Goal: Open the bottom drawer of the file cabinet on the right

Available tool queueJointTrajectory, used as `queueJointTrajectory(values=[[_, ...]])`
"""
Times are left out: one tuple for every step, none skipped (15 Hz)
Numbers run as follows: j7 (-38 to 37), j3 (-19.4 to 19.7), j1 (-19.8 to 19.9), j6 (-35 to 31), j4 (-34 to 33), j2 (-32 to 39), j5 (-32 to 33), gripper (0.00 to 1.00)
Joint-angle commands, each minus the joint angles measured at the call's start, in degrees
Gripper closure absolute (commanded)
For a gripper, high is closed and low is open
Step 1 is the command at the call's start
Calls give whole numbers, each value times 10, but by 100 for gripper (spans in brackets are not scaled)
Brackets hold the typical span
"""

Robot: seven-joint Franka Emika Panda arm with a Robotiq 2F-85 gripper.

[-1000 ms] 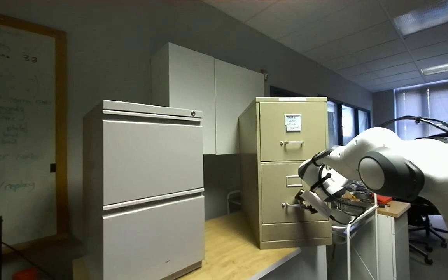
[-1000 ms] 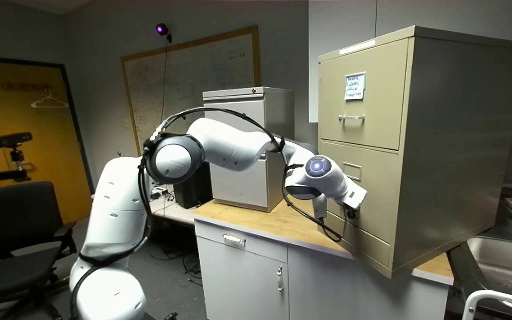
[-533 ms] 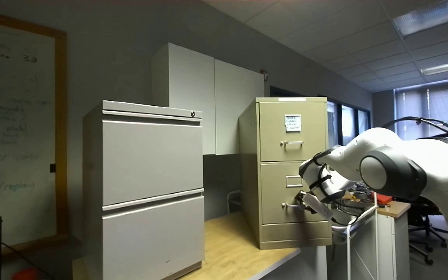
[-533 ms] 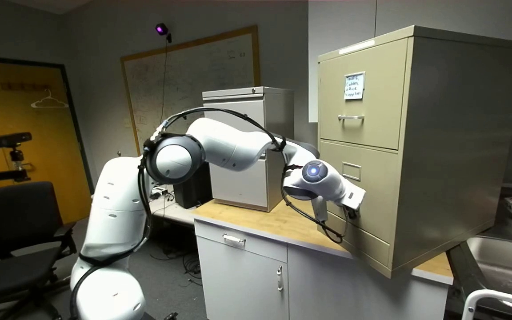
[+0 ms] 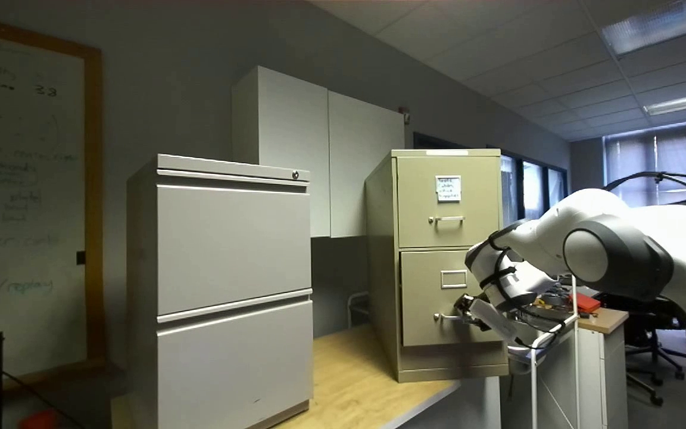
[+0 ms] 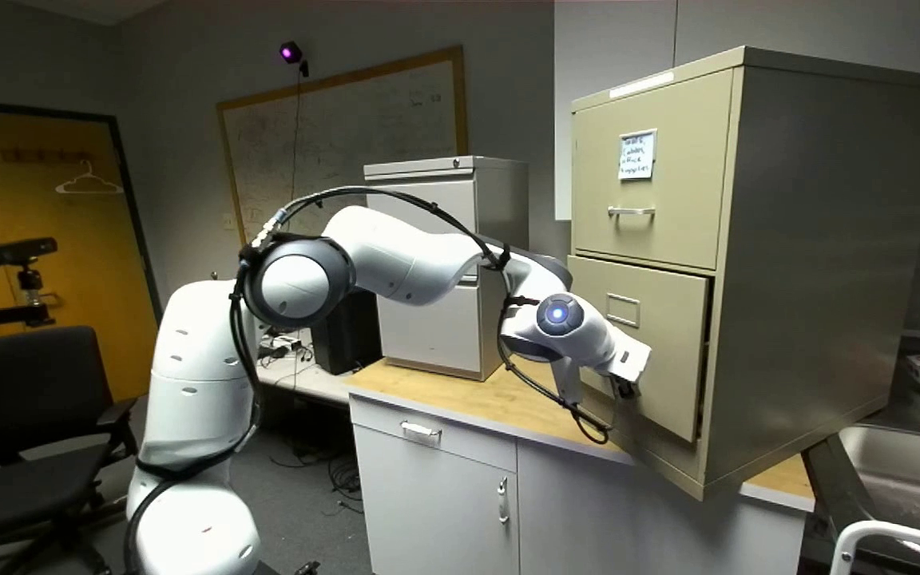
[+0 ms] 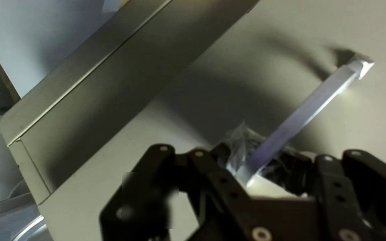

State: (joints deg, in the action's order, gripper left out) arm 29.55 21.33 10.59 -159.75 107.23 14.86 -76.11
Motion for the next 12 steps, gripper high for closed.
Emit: queueJointTrajectory(values=[[55, -12, -11, 37, 127, -74, -2, 98], [56, -11, -12, 39, 141, -86, 0, 98], [55, -10, -12, 42, 156, -97, 3, 98], [55, -10, -11, 45, 171, -108, 5, 98], [52, -9, -11, 47, 186, -121, 9, 98], [51, -9, -12, 50, 202, -133, 12, 98], [50, -8, -12, 54, 217, -146, 17, 98], [49, -8, -12, 56, 234, -160, 22, 98], [50, -8, -13, 56, 251, -175, 27, 98], [49, -8, -12, 56, 266, -188, 32, 98], [49, -9, -11, 57, 282, -202, 38, 98], [48, -9, -10, 56, 298, -216, 44, 98]])
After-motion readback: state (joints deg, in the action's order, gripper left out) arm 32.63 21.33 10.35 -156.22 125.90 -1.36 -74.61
